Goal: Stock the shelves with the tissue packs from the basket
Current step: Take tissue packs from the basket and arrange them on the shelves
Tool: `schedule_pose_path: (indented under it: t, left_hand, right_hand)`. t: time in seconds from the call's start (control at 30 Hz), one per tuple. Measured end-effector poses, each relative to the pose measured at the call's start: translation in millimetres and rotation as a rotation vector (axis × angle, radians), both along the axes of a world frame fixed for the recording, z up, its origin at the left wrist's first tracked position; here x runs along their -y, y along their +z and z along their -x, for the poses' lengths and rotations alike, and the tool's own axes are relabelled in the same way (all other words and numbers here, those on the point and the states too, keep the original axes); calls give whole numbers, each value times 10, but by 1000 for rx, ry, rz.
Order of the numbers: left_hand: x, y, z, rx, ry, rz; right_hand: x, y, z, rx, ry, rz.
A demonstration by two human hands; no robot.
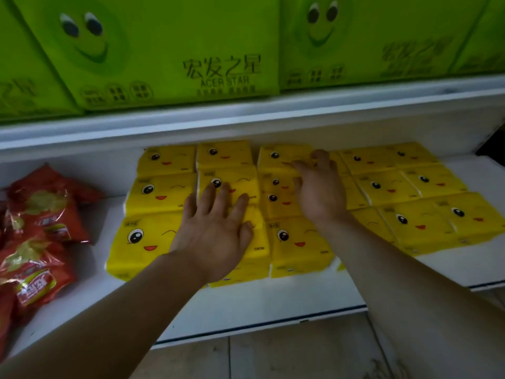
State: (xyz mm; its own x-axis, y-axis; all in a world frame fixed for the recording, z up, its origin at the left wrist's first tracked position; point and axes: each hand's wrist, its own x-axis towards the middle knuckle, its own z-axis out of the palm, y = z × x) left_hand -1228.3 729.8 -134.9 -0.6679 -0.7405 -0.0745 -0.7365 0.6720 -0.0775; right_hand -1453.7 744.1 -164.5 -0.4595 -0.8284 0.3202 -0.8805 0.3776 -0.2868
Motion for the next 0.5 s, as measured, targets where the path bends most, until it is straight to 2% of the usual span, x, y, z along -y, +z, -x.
schedule_pose_path:
  t: [0.27,0.37,0.5]
  left_hand:
    - [38,38,34,-87,30,-32]
    - [30,138,78,-96,55,-15]
    - [-182,392,280,-217,33,8]
  right_hand:
    - [360,179,-31,36,44,-282]
    - [153,275,0,22,96,-333]
    - [-407,508,170,-49,133,-303]
